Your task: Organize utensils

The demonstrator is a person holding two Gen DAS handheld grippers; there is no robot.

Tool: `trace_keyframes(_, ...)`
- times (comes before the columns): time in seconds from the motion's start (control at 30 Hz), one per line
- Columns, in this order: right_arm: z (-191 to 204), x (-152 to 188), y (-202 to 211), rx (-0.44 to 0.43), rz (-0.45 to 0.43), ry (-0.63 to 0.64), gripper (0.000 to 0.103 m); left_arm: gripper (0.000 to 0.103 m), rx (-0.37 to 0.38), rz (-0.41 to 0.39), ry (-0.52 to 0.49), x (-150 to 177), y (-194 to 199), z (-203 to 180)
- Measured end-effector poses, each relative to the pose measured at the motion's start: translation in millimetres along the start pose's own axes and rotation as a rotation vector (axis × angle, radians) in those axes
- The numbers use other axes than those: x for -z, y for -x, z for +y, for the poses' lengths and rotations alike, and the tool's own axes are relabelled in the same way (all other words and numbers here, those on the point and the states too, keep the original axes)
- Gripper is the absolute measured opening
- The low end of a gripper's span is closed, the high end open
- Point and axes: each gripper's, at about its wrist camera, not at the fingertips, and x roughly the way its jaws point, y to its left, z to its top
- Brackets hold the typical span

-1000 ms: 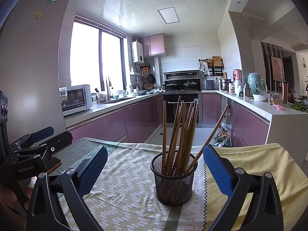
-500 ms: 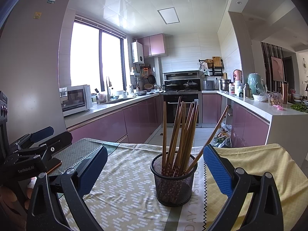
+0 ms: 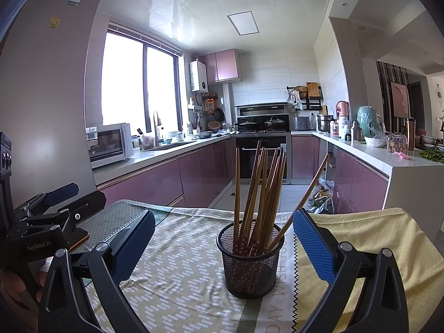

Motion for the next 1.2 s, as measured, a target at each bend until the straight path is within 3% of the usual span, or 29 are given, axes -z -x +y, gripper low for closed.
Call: trace_keyframes(1.2,0.2,-2.1,0.4,0.002,-0.004,-0.001,0.096,0.097,-0.003,-0.002,-0.004,0.0,-2.8,2.2)
